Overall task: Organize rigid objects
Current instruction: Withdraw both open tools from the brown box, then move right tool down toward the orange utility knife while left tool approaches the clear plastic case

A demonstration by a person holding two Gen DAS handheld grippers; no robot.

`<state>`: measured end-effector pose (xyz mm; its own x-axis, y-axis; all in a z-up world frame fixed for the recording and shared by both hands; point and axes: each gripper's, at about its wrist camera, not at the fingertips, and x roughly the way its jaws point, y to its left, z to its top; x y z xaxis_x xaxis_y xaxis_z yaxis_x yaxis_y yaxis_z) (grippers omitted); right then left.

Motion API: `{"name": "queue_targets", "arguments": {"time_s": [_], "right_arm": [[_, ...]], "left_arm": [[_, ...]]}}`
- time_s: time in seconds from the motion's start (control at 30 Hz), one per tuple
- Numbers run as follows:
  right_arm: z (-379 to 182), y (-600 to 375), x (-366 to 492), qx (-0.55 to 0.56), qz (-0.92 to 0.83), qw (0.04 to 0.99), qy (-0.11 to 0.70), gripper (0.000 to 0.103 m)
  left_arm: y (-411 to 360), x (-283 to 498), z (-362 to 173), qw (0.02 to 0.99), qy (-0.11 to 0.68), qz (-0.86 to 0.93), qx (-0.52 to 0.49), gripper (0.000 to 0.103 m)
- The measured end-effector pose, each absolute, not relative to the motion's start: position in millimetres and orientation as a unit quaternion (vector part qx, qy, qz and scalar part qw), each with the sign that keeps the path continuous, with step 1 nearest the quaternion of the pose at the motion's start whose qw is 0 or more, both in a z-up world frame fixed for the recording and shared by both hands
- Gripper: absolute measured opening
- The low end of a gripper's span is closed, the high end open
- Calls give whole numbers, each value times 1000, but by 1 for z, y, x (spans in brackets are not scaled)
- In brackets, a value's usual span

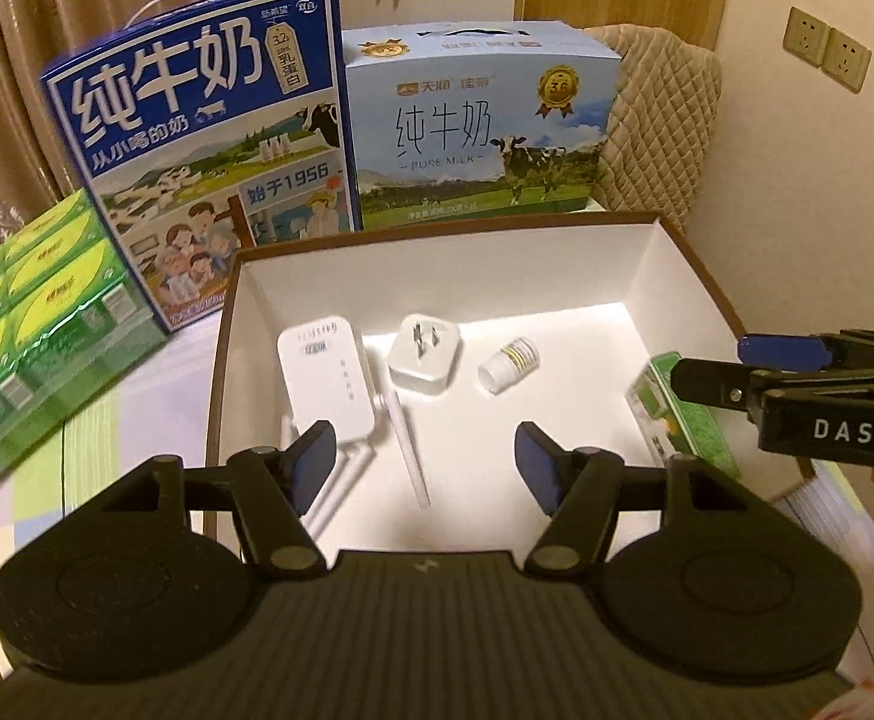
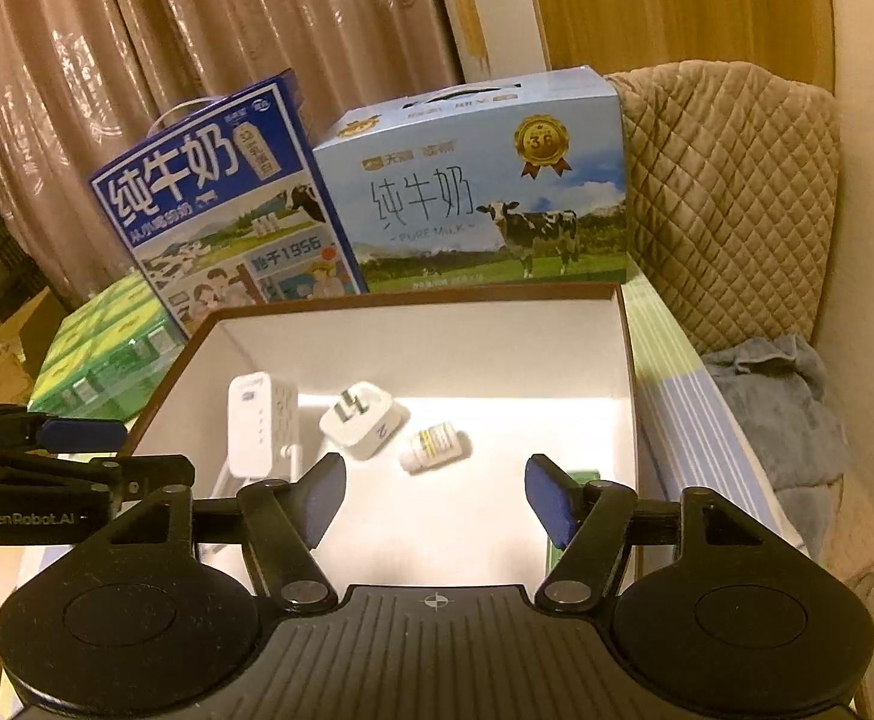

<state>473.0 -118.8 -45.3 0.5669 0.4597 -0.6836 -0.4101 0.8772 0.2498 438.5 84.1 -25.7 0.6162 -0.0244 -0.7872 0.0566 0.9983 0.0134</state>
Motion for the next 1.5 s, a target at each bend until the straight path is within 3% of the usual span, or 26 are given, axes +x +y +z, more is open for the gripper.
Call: {"name": "queue_targets", "arguments": {"time_s": [0.77, 1.5], "right_arm": [[-29, -148, 384, 40, 258, 875, 407, 64], [-47, -148, 304, 16, 293, 843, 451, 64]], "left_arm": [[89, 314, -11, 900, 432, 8, -50, 62], [91, 225, -25, 887, 453, 44, -83, 62]]}}
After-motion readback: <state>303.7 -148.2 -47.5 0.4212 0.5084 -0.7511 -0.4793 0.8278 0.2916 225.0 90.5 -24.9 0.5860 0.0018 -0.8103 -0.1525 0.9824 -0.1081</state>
